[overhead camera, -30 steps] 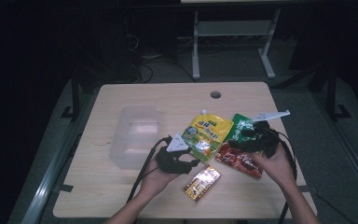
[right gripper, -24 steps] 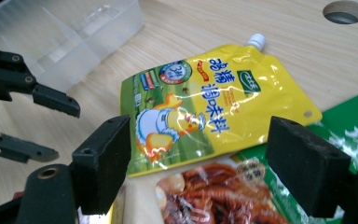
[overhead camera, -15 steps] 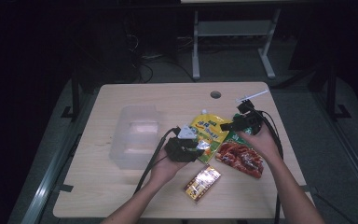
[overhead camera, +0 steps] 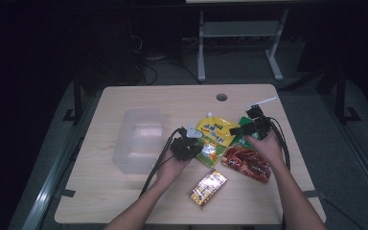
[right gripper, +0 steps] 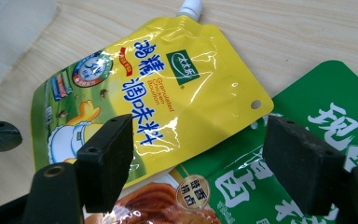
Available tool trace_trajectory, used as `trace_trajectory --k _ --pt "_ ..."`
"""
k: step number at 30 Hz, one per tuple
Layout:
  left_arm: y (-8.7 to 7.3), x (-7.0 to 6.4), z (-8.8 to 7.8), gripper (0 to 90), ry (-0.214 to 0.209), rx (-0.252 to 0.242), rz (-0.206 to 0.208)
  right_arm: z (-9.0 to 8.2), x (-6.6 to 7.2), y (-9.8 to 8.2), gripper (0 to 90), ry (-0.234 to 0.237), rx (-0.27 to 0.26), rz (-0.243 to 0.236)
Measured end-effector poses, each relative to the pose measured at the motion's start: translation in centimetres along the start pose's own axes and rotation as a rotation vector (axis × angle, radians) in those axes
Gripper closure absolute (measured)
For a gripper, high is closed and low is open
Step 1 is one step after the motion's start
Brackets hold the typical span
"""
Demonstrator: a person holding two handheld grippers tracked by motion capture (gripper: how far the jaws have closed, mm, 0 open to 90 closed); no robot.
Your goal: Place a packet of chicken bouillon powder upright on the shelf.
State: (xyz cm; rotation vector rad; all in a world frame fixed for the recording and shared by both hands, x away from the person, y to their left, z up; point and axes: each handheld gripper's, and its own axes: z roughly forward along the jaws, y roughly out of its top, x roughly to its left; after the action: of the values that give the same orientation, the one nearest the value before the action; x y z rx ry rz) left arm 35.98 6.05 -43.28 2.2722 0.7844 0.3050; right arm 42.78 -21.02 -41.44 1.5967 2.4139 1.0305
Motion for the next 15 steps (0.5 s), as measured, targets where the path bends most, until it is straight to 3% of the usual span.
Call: trace_trajectory --k 5,9,15 --pt "-0.2 0.1 0.5 89.6 0.015 0.028 -0.006 0.8 -0.1 0.0 25.5 -0.018 -0.002 0.011" --pt "-0.3 -0.1 0.9 89.5 0.007 0.052 0.010 1.2 -0.4 -0.1 26.0 -0.028 0.007 0.041" --pt "-0.4 -0.2 1.3 87.9 0.011 0.067 0.000 2.1 -1.1 -0.3 26.9 -0.034 0.026 0.076"
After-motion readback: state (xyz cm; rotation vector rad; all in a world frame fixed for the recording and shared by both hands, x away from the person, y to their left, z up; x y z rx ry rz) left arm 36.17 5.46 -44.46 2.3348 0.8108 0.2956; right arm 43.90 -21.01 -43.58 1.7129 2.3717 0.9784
